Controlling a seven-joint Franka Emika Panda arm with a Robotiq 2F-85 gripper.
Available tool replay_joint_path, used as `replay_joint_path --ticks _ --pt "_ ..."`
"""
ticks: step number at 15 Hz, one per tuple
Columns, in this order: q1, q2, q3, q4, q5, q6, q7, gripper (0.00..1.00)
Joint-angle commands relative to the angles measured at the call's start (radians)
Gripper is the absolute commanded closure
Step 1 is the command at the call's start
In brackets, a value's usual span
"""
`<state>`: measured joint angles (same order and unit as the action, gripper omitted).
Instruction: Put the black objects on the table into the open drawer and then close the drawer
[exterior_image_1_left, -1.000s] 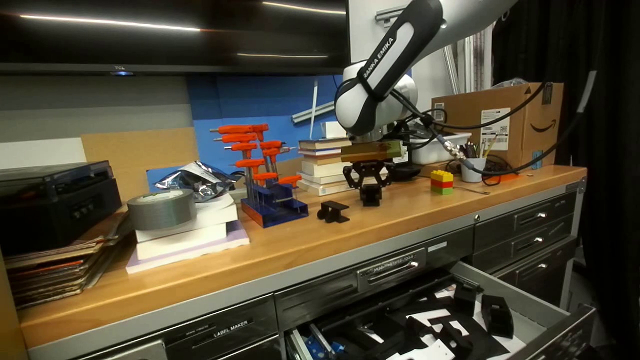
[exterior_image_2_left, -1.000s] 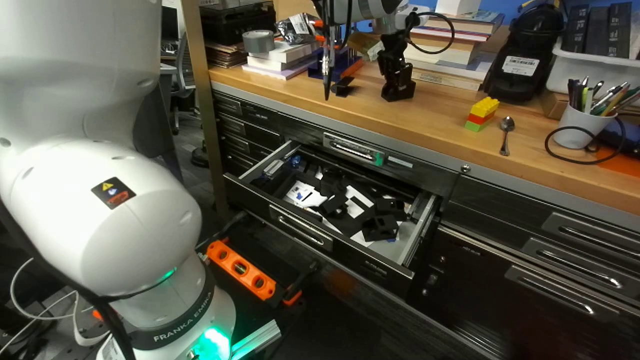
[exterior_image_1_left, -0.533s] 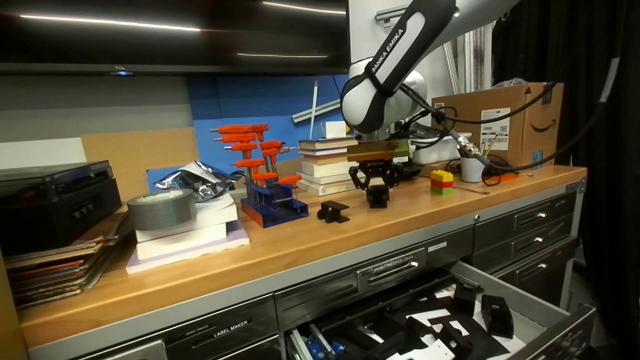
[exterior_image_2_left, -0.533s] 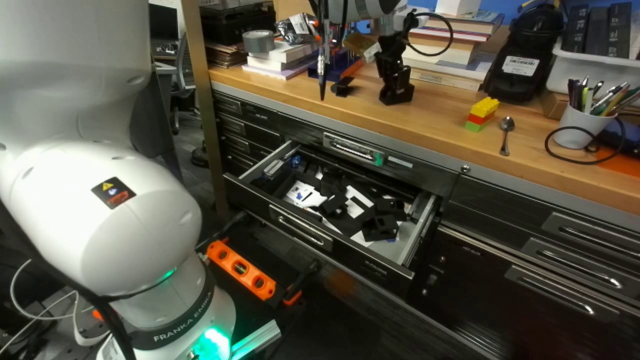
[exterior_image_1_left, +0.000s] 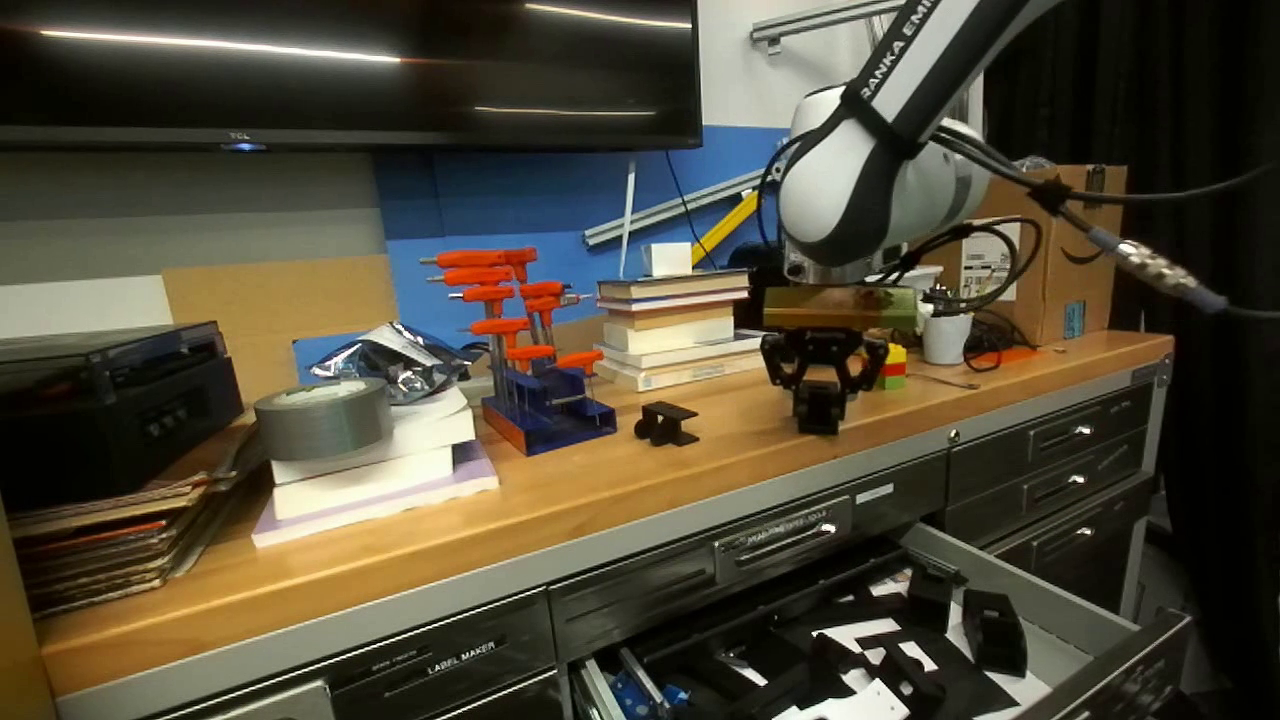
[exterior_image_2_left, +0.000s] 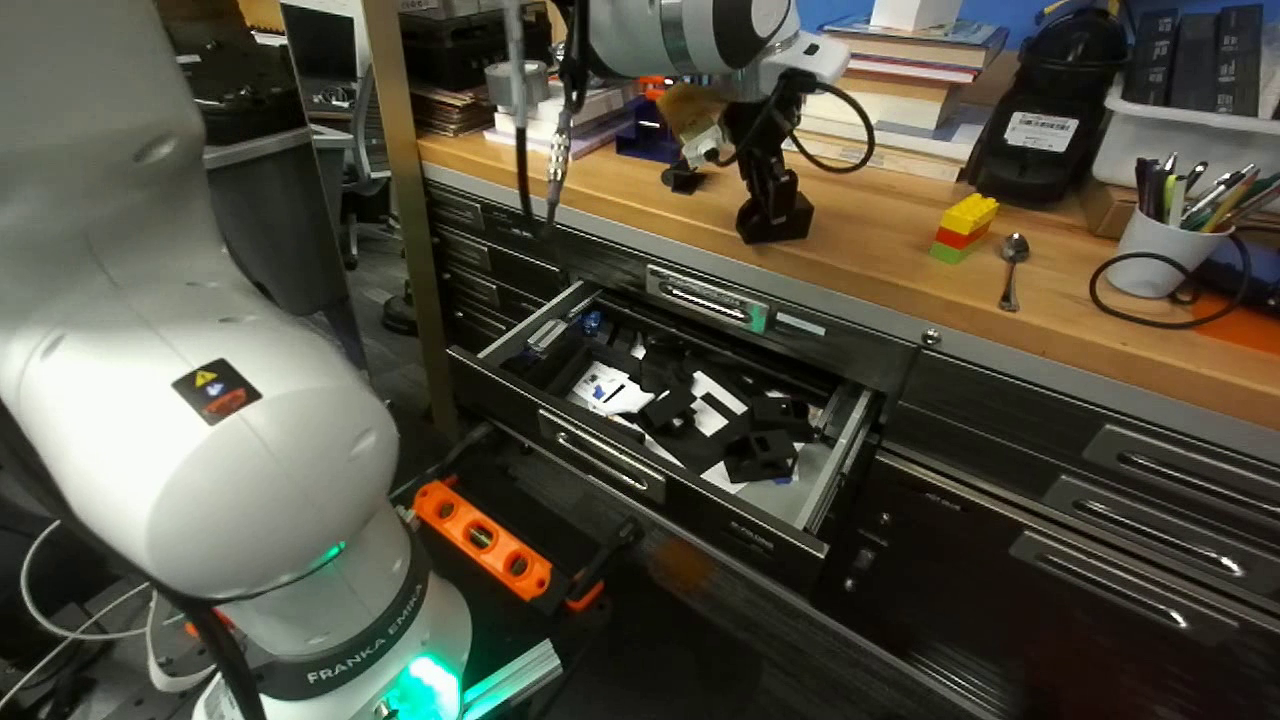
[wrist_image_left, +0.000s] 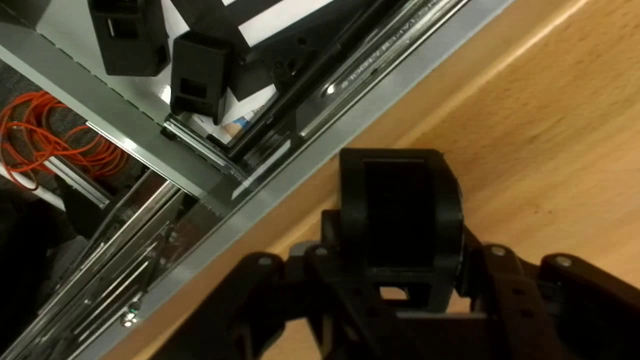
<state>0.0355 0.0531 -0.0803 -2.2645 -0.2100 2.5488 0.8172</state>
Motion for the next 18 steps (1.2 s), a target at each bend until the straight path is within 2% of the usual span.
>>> replay_joint_path --ticks 1,4,7,8,10,15,18 --pt "-0.049 -0.179 -0.005 -0.253 0.029 0.144 0.05 0.69" --pt "-0.117 -0.295 -0.006 -0.428 0.068 0.234 0.057 0.69" --pt "-0.194 -0.375 -0.012 -0.58 0.117 0.27 0.02 0.69" --pt "-0.21 -0.323 -0.012 -0.525 0.141 0.247 0.007 0.69" --pt "-0.24 -0.308 -0.011 -0.523 0.159 0.222 -0.013 0.69" --pt "-0.311 -0.255 0.025 -0.517 0.089 0.156 0.044 0.69" --pt "-0.299 -0.219 0.004 -0.517 0.117 0.104 0.015 0.69"
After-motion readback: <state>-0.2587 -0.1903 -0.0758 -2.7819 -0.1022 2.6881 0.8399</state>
